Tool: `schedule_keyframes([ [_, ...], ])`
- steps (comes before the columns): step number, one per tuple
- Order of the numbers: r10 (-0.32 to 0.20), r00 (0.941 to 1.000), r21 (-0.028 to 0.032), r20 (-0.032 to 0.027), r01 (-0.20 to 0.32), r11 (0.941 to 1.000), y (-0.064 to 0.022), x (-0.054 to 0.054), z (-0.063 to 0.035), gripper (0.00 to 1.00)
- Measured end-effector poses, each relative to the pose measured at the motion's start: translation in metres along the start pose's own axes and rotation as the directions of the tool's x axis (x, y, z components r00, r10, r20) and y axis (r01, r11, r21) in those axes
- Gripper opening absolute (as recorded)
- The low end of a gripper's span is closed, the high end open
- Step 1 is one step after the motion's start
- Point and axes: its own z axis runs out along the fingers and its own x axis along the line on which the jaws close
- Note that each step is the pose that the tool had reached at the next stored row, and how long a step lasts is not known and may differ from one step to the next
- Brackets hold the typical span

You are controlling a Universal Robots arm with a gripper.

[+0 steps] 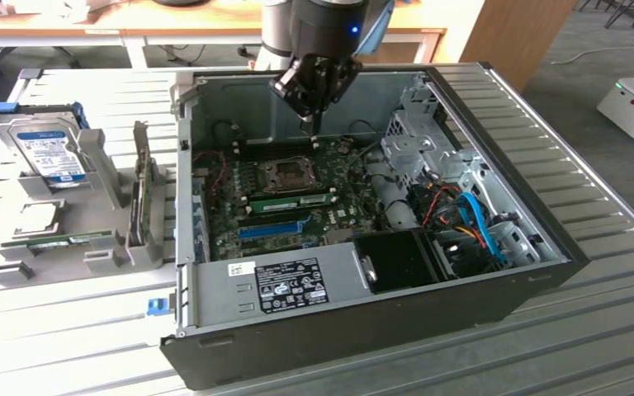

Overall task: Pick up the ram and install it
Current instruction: 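Press down the ram until it locks into place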

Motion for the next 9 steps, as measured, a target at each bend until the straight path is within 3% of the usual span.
schedule_keyframes([
  [4, 0.073, 0.9973, -0.0009, 0.0025, -0.073, 0.9973, 0.0, 0.0, 0.0007, 0.11],
  [9, 0.162, 0.9867, -0.0023, 0.0055, -0.162, 0.9868, -0.0001, 0.0, 0.0017, 0.11],
])
